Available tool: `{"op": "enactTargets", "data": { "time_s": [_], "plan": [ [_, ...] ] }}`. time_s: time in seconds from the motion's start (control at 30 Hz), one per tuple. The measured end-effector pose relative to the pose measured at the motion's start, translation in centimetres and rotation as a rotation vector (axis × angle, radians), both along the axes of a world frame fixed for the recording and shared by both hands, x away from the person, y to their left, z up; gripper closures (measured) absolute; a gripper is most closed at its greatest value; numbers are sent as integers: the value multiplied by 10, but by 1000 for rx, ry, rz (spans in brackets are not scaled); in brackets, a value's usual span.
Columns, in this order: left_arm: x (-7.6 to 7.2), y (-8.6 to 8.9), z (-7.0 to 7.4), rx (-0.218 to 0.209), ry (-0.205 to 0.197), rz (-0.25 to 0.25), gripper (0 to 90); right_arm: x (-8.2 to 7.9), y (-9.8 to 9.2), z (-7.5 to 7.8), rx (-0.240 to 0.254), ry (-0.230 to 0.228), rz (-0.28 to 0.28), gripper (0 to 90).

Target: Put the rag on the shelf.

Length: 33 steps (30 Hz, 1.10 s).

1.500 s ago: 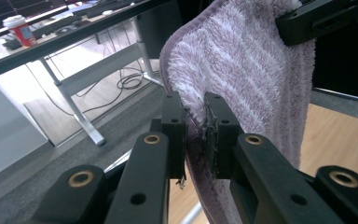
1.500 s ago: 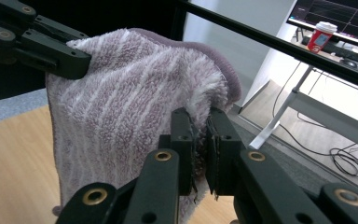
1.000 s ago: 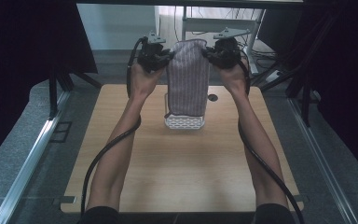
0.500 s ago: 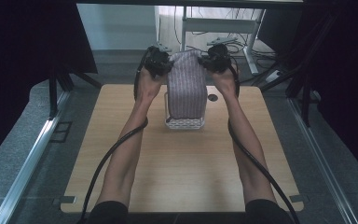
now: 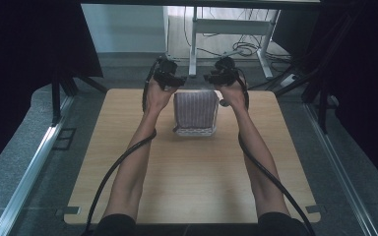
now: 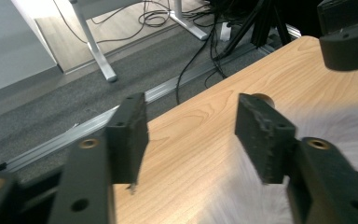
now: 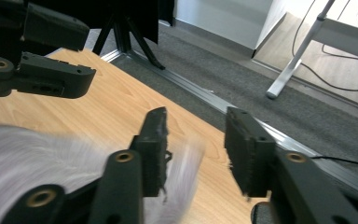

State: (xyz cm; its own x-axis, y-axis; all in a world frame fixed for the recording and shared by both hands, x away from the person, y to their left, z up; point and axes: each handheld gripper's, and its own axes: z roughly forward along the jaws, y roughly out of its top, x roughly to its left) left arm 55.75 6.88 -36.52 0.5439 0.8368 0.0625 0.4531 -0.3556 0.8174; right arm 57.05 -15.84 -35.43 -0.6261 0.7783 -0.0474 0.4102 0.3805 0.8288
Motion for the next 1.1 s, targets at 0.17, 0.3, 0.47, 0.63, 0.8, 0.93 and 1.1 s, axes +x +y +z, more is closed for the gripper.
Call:
{"op": "enactTargets", "data": {
  "time_s": [0.17, 0.3, 0.47, 0.63, 0.8, 0.93, 1.1],
  "plan": [
    [-6, 0, 4, -31, 5, -19, 305, -4, -2, 0, 25, 23, 21, 461],
    [-15, 0, 8, -50, 5, -48, 233, -13, -6, 2, 39, 6, 20, 400],
    [-27, 4, 11, -101, 28, -86, 178, -26, -14, 2, 74, 27, 46, 336],
    [-39, 7, 8, -118, 46, -113, 157, -37, -19, -2, 79, 28, 69, 282],
    [-51, 8, 4, -113, 47, -141, 141, -49, -22, -7, 73, 39, 90, 250],
    [-59, 7, 1, -87, 49, -162, 134, -58, -25, -11, 71, 50, 110, 225],
    [-70, 9, -2, -70, 35, -177, 133, -72, -27, -14, 68, 51, 136, 206]
  ]
}}
